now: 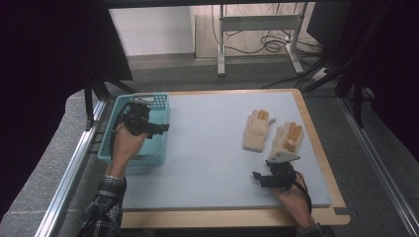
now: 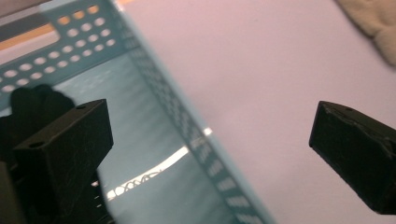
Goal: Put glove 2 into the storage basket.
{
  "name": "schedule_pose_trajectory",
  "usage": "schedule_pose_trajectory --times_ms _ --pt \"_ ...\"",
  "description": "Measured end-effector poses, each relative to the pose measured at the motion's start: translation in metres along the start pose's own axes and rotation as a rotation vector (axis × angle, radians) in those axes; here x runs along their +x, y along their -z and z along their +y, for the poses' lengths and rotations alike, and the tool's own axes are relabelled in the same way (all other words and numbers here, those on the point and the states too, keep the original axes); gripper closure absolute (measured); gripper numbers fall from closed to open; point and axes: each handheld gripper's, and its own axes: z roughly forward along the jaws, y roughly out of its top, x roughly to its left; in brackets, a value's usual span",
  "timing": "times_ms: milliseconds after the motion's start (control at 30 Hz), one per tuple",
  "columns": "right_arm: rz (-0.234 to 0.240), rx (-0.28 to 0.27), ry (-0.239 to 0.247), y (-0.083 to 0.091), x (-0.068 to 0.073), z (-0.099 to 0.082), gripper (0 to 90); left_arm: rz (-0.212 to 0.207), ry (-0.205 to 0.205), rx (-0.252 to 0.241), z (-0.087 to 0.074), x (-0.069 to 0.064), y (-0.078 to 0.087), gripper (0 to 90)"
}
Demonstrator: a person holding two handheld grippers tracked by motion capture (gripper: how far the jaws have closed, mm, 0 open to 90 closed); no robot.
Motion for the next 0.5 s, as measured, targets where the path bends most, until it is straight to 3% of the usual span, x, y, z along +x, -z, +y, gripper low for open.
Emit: schedule_pose_trajectory --times_ms 300,500 --pt "0.0 0.001 0.002 0.0 0.0 0.0 26.6 -0.041 -0.075 -0.038 0.004 -0.036 -0.006 0.0" --pt "0.001 0.001 0.002 0.0 0.0 0.0 26.5 -0.091 -0.135 -0.06 0.003 -0.068 -0.014 0.0"
